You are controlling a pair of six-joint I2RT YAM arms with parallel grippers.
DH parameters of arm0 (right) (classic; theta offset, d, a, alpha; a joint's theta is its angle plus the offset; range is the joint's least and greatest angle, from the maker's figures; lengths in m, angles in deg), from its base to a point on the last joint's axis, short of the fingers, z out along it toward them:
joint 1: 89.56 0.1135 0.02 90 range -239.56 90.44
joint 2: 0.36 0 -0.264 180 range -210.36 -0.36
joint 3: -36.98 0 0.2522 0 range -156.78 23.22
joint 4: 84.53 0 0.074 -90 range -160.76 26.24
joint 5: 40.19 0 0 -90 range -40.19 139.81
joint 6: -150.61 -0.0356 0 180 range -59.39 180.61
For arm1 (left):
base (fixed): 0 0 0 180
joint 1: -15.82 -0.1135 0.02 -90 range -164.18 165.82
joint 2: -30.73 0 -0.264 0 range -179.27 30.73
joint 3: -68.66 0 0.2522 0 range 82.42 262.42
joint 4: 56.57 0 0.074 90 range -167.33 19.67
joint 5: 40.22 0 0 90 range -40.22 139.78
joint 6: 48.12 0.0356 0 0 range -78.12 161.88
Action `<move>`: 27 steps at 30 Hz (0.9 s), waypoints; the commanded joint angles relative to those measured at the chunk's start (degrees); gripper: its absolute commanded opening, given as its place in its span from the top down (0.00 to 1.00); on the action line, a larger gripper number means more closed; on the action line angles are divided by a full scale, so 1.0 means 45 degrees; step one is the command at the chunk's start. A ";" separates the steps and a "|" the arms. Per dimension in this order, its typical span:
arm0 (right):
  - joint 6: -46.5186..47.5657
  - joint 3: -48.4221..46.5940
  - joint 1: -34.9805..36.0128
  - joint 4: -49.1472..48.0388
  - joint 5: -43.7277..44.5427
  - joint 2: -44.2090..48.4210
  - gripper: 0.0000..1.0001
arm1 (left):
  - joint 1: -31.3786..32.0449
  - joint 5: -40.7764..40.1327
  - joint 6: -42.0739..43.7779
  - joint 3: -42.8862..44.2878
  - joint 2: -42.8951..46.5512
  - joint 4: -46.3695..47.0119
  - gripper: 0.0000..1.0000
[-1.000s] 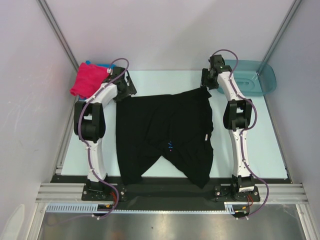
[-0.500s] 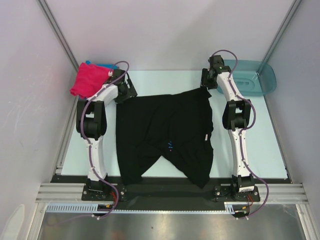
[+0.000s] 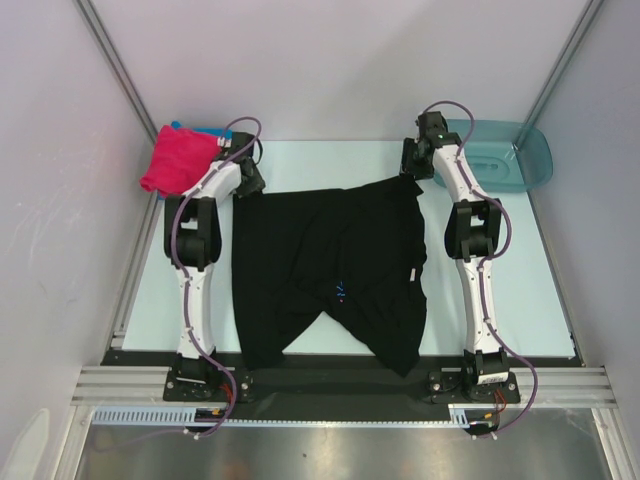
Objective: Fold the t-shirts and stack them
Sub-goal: Flatten the tshirt out
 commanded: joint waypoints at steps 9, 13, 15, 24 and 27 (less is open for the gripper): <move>-0.0279 0.0149 -0.0380 0.0318 0.0473 -0.0747 0.46 | 0.0074 0.0073 0.0342 0.0411 -0.0186 -0.0211 0.26; -0.0299 0.0129 -0.0400 0.0318 0.0531 -0.0786 0.46 | 0.0269 0.0229 0.0420 -0.0114 0.0087 -0.0094 0.25; -0.0318 0.0110 -0.0419 0.0318 0.0493 -0.0844 0.46 | 0.0328 0.0229 0.0401 -0.0233 0.0127 -0.0074 0.30; -0.0377 0.0109 -0.0478 0.0279 0.0375 -0.0864 0.46 | 0.0406 0.0405 0.0420 -0.0369 -0.0048 -0.0231 0.55; -0.0377 0.0129 -0.0497 0.0298 0.0375 -0.0864 0.46 | 0.0425 0.0483 0.0401 -0.0525 -0.0068 -0.0211 0.56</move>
